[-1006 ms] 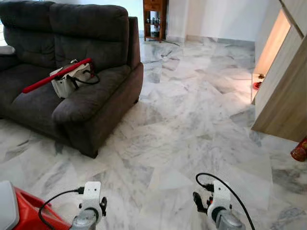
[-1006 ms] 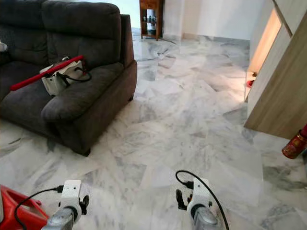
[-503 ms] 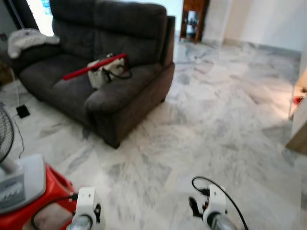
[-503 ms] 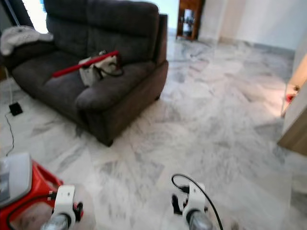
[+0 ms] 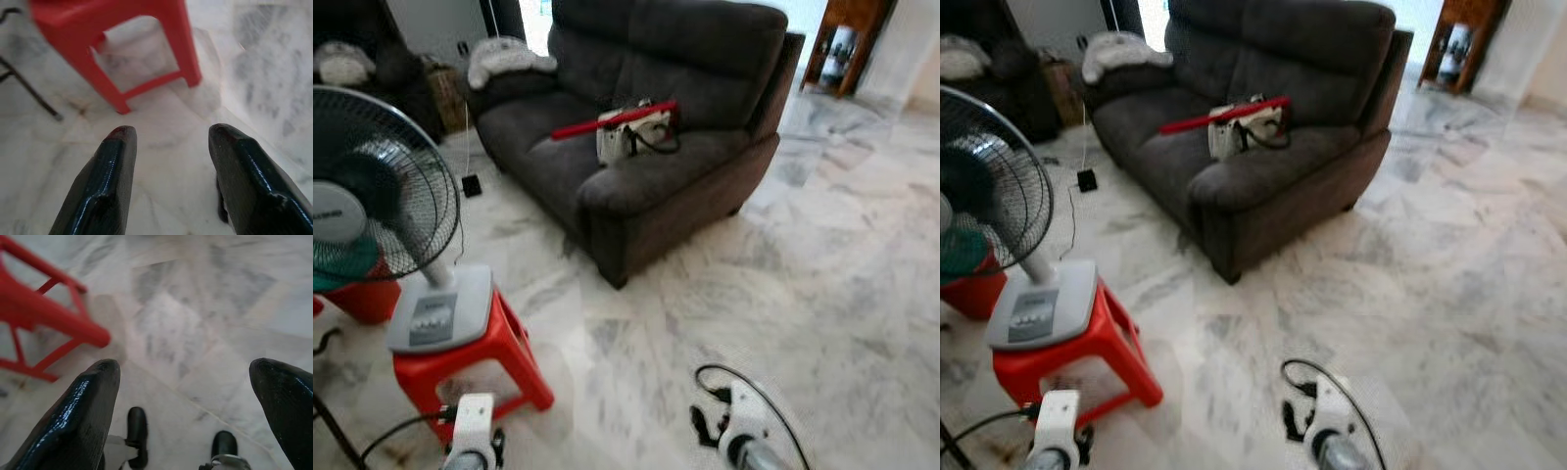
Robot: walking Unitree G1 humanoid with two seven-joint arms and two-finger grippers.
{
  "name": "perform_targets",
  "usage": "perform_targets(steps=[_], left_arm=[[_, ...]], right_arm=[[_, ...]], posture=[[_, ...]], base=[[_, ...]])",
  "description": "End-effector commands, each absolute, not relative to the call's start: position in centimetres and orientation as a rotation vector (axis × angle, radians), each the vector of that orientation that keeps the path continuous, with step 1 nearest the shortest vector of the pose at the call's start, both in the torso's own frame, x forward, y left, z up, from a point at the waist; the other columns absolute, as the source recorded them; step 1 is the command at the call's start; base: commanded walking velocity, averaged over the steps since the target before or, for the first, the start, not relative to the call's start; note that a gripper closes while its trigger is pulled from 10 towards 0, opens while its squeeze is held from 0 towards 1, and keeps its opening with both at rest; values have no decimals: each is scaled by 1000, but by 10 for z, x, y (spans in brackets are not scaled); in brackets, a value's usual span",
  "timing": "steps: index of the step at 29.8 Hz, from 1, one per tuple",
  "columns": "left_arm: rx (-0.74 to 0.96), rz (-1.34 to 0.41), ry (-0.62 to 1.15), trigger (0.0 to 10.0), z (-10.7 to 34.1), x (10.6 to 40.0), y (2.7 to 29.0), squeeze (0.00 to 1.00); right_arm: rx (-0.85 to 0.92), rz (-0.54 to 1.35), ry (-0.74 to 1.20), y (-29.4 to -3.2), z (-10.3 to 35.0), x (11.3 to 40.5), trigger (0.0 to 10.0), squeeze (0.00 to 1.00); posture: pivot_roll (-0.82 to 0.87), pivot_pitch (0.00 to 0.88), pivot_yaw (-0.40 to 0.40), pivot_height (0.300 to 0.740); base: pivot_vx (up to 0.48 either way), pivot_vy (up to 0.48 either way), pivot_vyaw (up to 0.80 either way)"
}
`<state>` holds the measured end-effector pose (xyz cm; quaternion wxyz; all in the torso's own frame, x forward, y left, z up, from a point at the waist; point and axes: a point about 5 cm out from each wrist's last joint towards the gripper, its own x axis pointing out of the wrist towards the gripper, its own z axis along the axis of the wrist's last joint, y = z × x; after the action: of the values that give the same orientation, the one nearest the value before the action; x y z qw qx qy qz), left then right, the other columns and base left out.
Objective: Picking trash to rubbish bin
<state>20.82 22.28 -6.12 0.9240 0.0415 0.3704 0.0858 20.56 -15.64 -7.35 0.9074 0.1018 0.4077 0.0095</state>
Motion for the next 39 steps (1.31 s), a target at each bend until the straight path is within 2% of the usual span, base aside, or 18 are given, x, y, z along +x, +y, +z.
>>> perform_targets(steps=[1,39], left_arm=[[80,180,765,10000,-61,208,224,0],[61,222,782,10000,-65,198,231,0]], right_arm=[[198,21,844,-160,-74,205,10000,0],[201,60,861,-152,-76,201,10000,0]], posture=[[-53,0,56,740],[-18,0,43,740]], base=[[0,0,794],[0,0,793]])
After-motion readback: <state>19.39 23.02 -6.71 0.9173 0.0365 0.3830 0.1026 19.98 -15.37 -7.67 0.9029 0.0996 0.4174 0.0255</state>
